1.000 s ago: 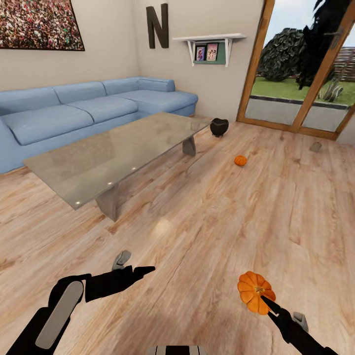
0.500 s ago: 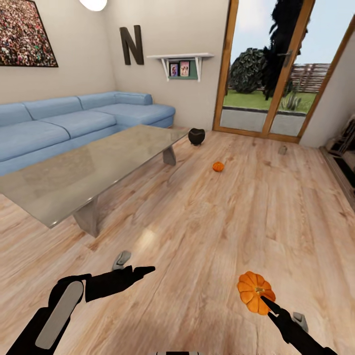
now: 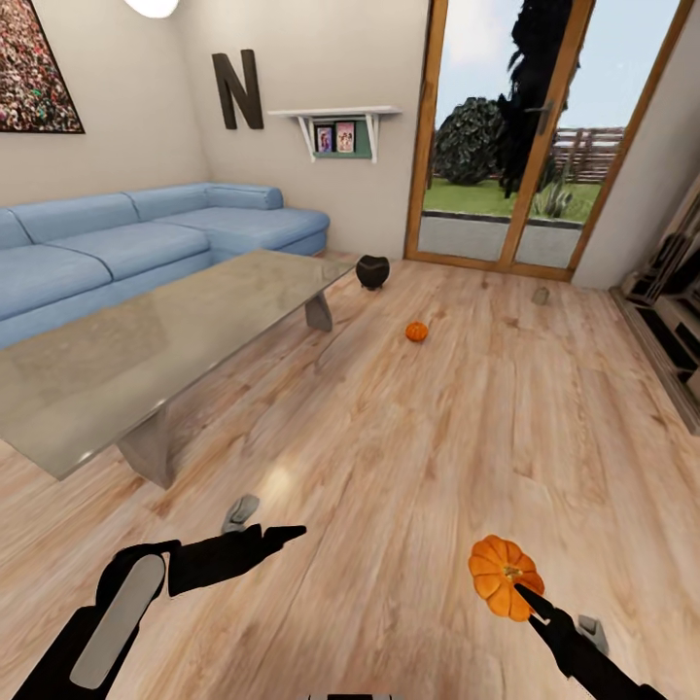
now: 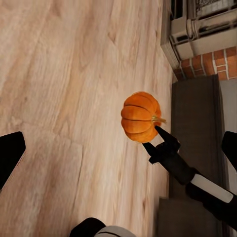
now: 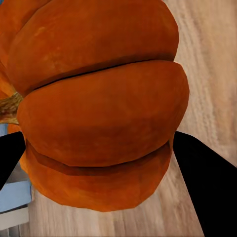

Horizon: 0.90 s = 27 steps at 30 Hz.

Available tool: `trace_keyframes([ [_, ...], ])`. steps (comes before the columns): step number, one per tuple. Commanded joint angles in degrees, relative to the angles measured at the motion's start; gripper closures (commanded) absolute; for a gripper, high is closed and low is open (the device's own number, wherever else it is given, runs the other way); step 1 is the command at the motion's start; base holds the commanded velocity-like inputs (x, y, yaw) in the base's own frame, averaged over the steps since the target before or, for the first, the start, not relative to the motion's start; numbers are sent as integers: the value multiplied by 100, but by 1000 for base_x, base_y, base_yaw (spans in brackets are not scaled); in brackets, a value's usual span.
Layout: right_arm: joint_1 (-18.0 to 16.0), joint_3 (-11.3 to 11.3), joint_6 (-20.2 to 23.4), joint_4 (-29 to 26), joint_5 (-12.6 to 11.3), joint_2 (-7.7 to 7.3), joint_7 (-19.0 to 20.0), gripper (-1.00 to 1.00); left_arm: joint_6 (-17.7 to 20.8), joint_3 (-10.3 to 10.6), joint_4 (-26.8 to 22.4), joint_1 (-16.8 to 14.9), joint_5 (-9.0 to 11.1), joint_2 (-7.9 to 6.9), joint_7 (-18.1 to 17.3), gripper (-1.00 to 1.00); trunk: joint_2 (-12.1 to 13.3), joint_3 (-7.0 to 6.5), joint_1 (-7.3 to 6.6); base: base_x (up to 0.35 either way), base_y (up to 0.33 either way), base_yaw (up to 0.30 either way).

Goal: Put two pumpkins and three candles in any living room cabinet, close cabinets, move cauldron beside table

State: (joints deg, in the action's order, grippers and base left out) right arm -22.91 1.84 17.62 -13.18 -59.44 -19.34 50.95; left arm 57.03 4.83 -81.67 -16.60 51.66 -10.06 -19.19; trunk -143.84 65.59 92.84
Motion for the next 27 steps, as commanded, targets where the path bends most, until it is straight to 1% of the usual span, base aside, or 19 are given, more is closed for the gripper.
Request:
trace_keyframes([
  [1,-3,28,68,-1,-34,0,1,100,9,15,-1,-4,-38,-2,-41,-100,-2,5,2,317,-52,-1],
  [7,-3,34,66,-2,-37,0,31,100,9,123,5,-3,-41,-5,-41,-100,-2,5,2,318,-87,0],
  [19,-3,35,75,-1,-42,0,71,100,9,175,16,-3,-42,-5,-41,-100,-2,4,2,317,-101,-2],
  [27,-3,36,75,-2,-42,-3,85,100,9,172,30,-3,-42,-5,-41,-100,-2,-20,2,314,-106,-200],
])
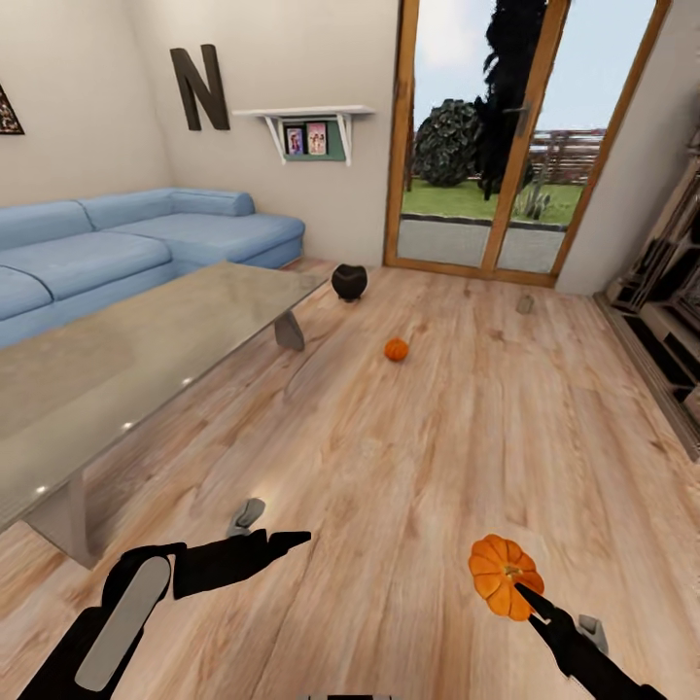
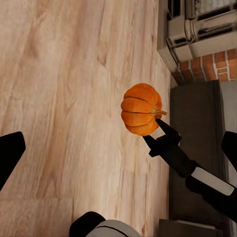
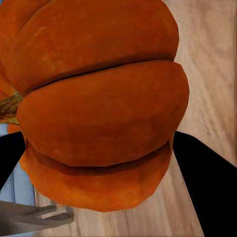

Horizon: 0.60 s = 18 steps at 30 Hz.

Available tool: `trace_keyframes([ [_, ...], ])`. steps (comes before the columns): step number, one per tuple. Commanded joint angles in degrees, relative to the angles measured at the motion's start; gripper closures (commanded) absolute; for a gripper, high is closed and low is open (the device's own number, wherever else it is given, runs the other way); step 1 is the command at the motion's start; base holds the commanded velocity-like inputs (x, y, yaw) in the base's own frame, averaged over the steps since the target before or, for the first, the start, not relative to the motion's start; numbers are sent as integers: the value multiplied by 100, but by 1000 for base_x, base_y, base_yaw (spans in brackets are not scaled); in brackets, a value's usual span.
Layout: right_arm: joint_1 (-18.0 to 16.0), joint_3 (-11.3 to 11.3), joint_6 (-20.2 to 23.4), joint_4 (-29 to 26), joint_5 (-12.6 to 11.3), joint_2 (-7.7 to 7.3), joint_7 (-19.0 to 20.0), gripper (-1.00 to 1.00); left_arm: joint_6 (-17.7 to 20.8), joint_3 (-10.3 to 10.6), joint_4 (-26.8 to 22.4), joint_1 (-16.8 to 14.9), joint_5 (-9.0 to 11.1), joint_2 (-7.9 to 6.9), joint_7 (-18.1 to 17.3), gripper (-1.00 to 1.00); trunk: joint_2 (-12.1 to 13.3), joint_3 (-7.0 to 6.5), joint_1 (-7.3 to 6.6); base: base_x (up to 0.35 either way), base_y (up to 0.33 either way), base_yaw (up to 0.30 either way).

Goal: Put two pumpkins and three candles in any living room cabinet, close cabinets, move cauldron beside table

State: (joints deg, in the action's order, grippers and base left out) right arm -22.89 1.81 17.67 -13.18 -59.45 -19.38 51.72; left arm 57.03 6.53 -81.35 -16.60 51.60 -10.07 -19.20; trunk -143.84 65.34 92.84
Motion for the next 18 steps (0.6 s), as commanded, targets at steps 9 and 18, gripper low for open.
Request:
trace_keyframes([
  [9,-5,44,981,-121,-123,-55,776,100,4,9,-4,-3,-41,3,-40,-100,-2,1,2,311,-109,-38],
  [18,-5,22,2393,-1127,-334,-496,488,100,-6,13,-2,-6,-66,8,-32,-100,-2,1,2,311,-109,-1],
])
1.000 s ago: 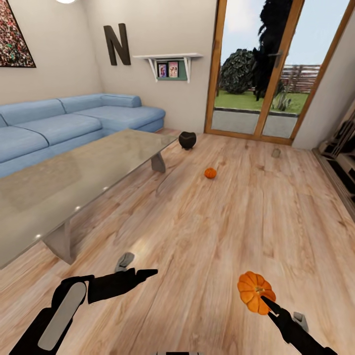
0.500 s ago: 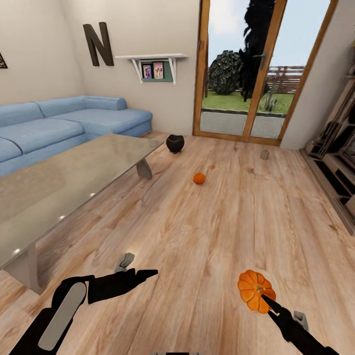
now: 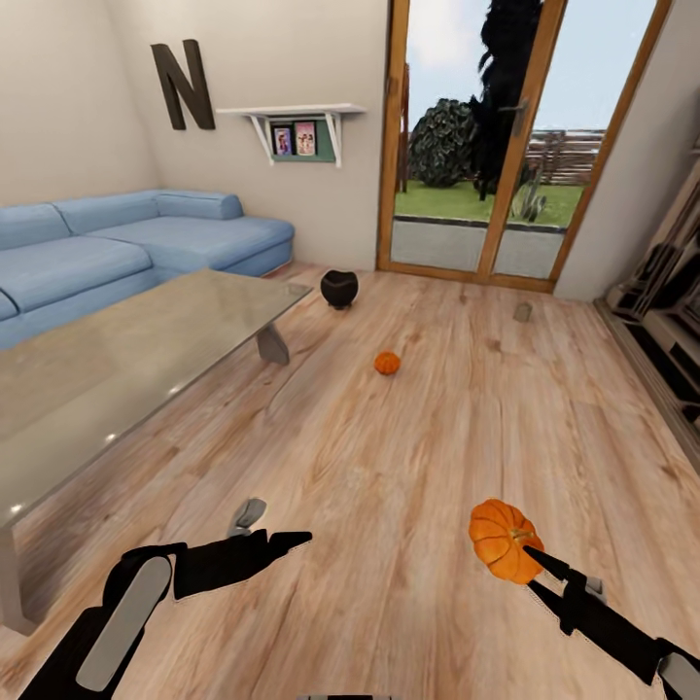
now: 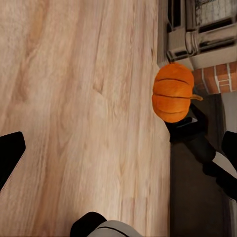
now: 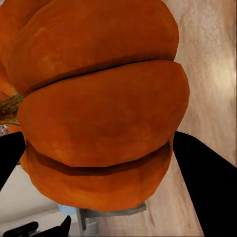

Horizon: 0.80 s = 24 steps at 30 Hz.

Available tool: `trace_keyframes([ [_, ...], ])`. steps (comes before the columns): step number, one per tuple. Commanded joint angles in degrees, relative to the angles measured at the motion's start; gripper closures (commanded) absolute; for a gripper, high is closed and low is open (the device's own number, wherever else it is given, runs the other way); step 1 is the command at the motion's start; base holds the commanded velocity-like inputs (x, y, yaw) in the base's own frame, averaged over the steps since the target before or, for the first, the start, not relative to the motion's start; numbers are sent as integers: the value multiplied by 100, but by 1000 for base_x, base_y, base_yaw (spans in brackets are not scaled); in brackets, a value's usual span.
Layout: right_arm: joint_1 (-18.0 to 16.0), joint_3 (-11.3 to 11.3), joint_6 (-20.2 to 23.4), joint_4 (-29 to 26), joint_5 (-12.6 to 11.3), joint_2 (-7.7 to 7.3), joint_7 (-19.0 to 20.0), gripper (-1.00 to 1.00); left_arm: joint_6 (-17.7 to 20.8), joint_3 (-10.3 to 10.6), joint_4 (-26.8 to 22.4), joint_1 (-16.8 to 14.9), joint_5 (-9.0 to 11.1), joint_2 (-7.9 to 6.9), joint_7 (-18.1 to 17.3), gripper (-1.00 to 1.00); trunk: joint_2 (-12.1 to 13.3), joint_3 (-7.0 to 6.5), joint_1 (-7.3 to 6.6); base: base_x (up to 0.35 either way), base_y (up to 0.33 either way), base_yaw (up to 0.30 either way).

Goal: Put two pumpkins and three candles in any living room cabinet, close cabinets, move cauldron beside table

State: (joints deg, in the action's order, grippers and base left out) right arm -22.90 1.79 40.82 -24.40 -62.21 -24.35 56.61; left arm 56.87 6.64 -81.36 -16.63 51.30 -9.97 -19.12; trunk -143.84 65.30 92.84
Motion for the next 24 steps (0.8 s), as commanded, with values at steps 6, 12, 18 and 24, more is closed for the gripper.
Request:
trace_keyframes([
  [6,-4,21,138,-41,-48,-28,-102,100,8,-15,15,1,-8,-7,-39,-100,-2,5,2,310,-110,0],
  [12,-4,15,126,-28,-52,-35,-94,100,3,-30,31,-7,2,4,-35,-100,-2,5,2,304,-132,0],
  [18,0,14,120,-18,-46,-41,-74,100,-28,-39,53,-45,-46,58,10,-100,-2,5,2,299,-169,0],
  [24,6,22,72,118,-51,-45,-25,100,-411,-45,1755,-985,-46,102,-14,-100,-2,5,2,286,-179,0],
])
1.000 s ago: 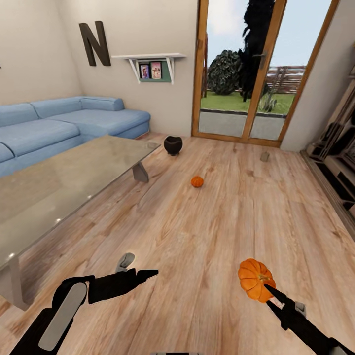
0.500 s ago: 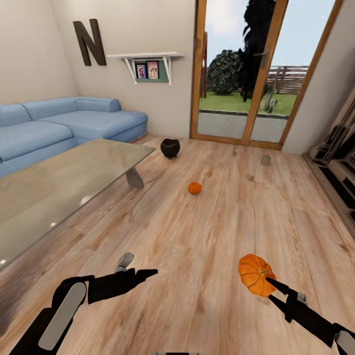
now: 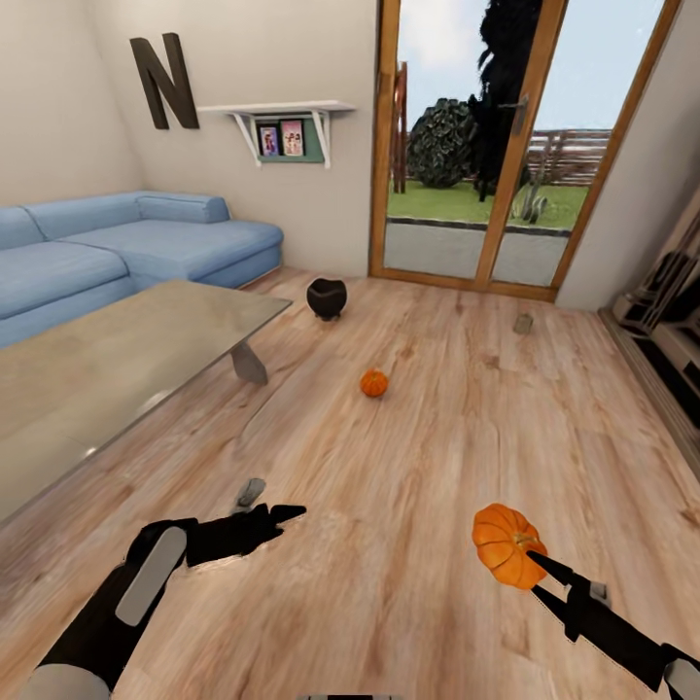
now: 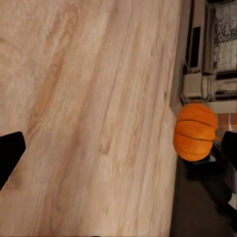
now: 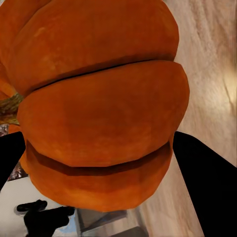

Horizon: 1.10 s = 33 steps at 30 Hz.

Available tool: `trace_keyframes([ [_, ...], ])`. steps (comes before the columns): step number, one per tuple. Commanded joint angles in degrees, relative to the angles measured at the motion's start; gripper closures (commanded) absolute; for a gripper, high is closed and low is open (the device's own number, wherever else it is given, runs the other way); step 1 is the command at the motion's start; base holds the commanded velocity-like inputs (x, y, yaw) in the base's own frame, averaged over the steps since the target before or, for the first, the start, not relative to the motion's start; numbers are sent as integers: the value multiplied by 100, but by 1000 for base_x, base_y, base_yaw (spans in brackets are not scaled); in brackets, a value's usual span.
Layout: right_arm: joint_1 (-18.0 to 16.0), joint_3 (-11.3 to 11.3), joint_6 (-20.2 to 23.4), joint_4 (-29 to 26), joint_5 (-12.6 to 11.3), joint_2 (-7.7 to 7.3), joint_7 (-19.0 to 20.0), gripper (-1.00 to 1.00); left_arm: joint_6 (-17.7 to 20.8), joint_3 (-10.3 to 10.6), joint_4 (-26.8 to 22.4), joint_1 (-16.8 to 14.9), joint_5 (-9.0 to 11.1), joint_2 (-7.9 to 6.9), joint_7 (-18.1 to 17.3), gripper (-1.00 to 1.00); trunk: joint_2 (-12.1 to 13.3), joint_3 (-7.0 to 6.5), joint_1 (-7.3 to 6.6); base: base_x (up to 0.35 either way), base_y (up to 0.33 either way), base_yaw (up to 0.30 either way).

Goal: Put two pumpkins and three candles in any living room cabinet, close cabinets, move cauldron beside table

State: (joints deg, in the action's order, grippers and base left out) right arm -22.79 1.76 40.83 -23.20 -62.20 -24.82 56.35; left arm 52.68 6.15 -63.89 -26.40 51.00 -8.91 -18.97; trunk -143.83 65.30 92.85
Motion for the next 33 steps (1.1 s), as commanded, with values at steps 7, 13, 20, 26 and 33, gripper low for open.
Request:
trace_keyframes([
  [7,-5,26,-38,32,-47,-5,5,100,-581,9,939,-429,-3,-1,-57,-100,-2,5,1,272,-172,-1],
  [13,-2,26,-159,139,-57,-4,22,100,-616,2,1016,-467,-3,-44,-61,-100,-2,-4,1,282,-155,-174],
  [20,0,26,-205,182,-71,3,34,100,-612,-54,1020,-466,-4,-87,-66,-100,-2,-13,1,312,-38,-122],
  [26,-1,26,-207,177,-73,4,65,100,-609,-328,1092,-463,12,-115,-452,-100,-2,-13,1,323,-2,-7],
  [33,-3,26,-215,175,-73,4,66,100,-610,-676,1672,-462,31,-311,-1054,-100,-2,-13,1,328,0,0],
])
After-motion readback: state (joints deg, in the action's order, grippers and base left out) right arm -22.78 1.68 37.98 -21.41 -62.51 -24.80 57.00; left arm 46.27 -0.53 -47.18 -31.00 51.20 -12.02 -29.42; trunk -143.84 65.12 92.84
